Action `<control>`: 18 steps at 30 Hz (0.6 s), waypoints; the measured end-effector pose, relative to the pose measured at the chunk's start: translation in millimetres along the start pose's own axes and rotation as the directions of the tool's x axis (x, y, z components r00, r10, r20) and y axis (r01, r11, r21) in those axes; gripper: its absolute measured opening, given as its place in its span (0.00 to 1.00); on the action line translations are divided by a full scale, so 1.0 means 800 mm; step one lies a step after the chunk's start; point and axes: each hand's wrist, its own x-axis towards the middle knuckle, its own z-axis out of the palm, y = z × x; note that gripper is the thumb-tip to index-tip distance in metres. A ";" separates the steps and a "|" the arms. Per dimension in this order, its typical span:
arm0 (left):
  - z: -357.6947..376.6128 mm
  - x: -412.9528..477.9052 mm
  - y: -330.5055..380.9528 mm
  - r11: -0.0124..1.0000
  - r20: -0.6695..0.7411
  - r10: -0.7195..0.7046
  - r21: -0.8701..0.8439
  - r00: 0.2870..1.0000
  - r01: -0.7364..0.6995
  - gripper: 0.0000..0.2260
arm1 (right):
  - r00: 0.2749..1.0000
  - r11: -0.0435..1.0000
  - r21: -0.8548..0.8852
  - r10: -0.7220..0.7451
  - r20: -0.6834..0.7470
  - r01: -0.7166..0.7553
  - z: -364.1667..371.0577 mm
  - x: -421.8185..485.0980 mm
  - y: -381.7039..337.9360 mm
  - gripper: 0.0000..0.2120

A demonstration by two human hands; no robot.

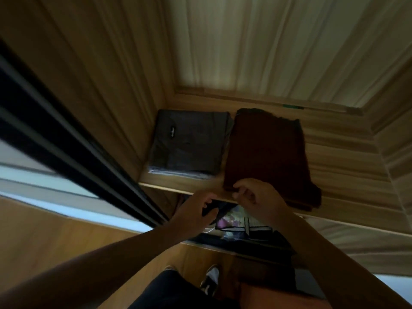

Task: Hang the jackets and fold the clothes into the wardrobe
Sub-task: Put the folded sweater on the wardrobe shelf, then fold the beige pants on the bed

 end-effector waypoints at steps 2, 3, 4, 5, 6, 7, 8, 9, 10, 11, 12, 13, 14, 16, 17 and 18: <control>-0.015 -0.022 -0.015 0.996 -0.042 -0.088 -0.003 0.995 0.088 0.18 | 0.997 1.000 0.001 0.009 0.070 -0.009 0.009 0.012 -0.013 0.14; -0.025 -0.032 -0.021 0.993 -0.075 -0.122 -0.009 0.990 0.121 0.18 | 0.995 1.000 -0.001 0.014 0.094 -0.014 0.012 0.017 -0.019 0.15; -0.036 -0.041 -0.026 0.989 -0.108 -0.145 -0.012 0.983 0.145 0.19 | 0.993 1.000 -0.006 0.014 0.120 -0.014 0.016 0.021 -0.027 0.15; -0.047 -0.051 -0.031 0.986 -0.136 -0.163 0.000 0.977 0.165 0.21 | 0.989 1.000 -0.020 0.010 0.149 -0.008 0.019 0.024 -0.037 0.16; -0.057 -0.061 -0.035 0.982 -0.145 -0.182 0.024 0.973 0.187 0.22 | 0.984 0.999 -0.039 0.000 0.177 0.007 0.022 0.028 -0.048 0.18; -0.067 -0.072 -0.038 0.976 -0.148 -0.197 0.061 0.969 0.208 0.23 | 0.979 0.998 -0.067 -0.006 0.206 0.020 0.025 0.031 -0.061 0.19; -0.076 -0.084 -0.043 0.969 -0.159 -0.207 0.106 0.965 0.225 0.23 | 0.972 0.994 -0.097 -0.015 0.233 0.038 0.031 0.034 -0.076 0.21; -0.084 -0.096 -0.047 0.959 -0.170 -0.220 0.143 0.961 0.244 0.24 | 0.967 0.990 -0.127 -0.024 0.254 0.058 0.036 0.036 -0.090 0.22; -0.091 -0.112 -0.052 0.948 -0.182 -0.244 0.163 0.952 0.275 0.25 | 0.960 0.985 -0.151 -0.042 0.277 0.087 0.043 0.038 -0.107 0.24; -0.096 -0.125 -0.057 0.938 -0.195 -0.265 0.176 0.944 0.300 0.26 | 0.954 0.980 -0.166 -0.054 0.296 0.107 0.049 0.039 -0.120 0.25; -0.100 -0.139 -0.063 0.928 -0.205 -0.288 0.181 0.935 0.325 0.26 | 0.947 0.974 -0.183 -0.070 0.315 0.133 0.055 0.039 -0.133 0.26; -0.107 -0.165 -0.072 0.917 -0.227 -0.318 0.173 0.920 0.360 0.26 | 0.936 0.965 -0.203 -0.088 0.341 0.165 0.069 0.035 -0.154 0.27; -0.112 -0.178 -0.076 0.911 -0.239 -0.334 0.167 0.912 0.378 0.27 | 0.931 0.963 -0.213 -0.079 0.357 0.163 0.074 0.033 -0.163 0.28; -0.122 -0.214 -0.090 0.899 -0.278 -0.364 0.144 0.889 0.414 0.27 | 0.922 0.952 -0.244 -0.082 0.379 0.185 0.089 0.026 -0.189 0.27; -0.128 -0.240 -0.098 0.892 -0.298 -0.385 0.122 0.873 0.435 0.27 | 0.914 0.943 -0.258 -0.098 0.393 0.212 0.103 0.019 -0.206 0.27; -0.133 -0.267 -0.108 0.885 -0.320 -0.402 0.104 0.858 0.454 0.26 | 0.906 0.935 -0.264 -0.114 0.408 0.237 0.117 0.012 -0.223 0.27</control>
